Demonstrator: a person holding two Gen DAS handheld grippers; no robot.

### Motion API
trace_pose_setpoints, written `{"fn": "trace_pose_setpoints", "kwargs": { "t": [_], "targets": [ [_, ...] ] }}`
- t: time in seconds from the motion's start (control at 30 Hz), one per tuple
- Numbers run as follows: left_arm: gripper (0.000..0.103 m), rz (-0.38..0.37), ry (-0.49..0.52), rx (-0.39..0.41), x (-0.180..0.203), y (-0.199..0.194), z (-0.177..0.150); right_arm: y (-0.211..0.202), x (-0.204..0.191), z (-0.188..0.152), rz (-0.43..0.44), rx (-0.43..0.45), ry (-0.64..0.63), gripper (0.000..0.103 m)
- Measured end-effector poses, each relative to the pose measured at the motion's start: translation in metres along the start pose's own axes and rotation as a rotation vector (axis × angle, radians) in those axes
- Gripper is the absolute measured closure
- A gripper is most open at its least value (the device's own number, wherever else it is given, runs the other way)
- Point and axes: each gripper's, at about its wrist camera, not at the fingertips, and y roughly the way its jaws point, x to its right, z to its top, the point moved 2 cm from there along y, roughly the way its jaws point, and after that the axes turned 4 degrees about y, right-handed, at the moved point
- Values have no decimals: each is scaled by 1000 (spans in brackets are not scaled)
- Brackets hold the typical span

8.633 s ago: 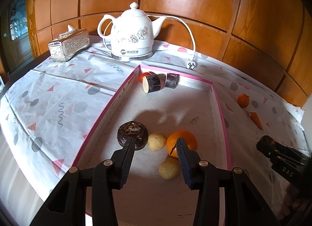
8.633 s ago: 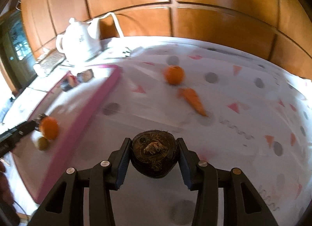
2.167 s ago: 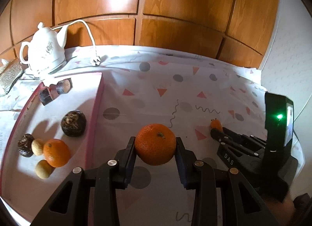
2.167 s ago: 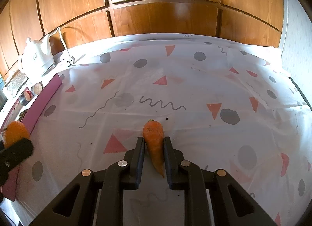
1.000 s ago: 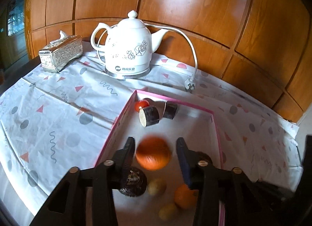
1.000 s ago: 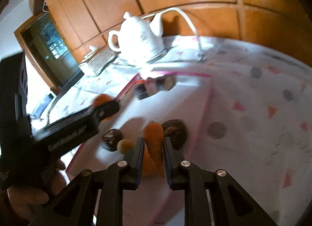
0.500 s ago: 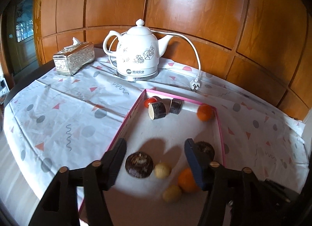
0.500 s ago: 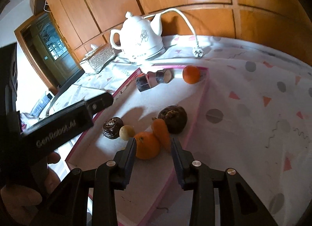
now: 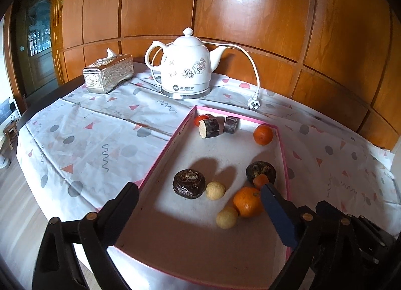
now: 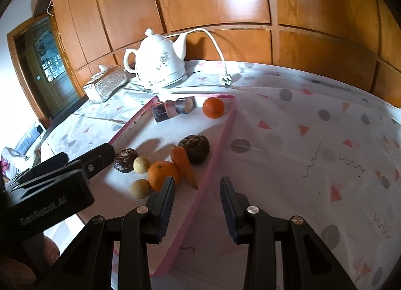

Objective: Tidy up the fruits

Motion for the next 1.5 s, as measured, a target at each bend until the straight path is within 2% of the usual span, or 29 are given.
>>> {"fn": "trace_pose_setpoints", "kwargs": {
  "t": [0.07,0.33,0.8,1.5],
  "targets": [
    [1,-1,5,2,1,-3,-2,-1,0,-1,-10,2,-2,66],
    [0,-12,22,15,7,-10,-4,-7,-1,-4,-57,23,-23,66],
    [0,43,16,40,8,-19,-3,-9,0,-5,-50,20,-26,66],
    [0,39,12,45,8,-22,-3,-8,-4,-6,-49,17,-45,66]
  ]
}}
